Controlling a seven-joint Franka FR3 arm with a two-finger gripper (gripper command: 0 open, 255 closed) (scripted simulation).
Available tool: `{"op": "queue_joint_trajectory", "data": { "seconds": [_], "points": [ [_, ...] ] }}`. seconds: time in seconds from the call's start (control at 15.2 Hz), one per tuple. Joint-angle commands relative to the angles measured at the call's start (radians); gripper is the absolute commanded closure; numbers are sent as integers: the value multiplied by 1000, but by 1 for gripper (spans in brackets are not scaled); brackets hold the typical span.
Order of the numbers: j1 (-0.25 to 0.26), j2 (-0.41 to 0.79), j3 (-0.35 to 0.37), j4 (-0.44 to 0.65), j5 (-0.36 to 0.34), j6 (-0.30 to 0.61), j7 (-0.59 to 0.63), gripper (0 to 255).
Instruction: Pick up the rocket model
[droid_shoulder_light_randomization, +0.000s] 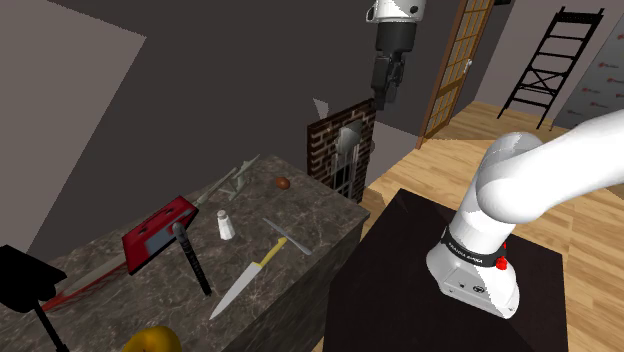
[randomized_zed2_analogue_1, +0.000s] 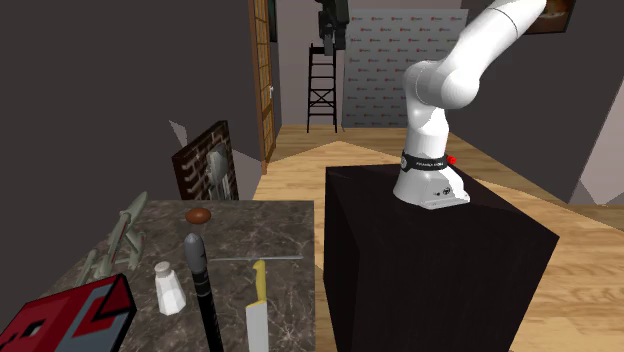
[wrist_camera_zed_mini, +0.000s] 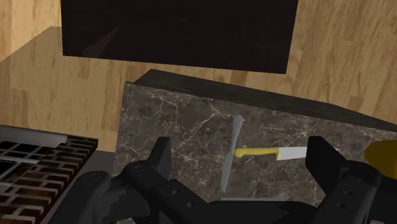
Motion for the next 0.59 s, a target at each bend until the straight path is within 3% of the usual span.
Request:
{"op": "queue_joint_trajectory", "data": {
  "seconds": [0.0,0.53],
  "points": [
    [0,0,0,0,0,0,0,0],
    [53,183,169,45,92,147,171,0]
  ]
}}
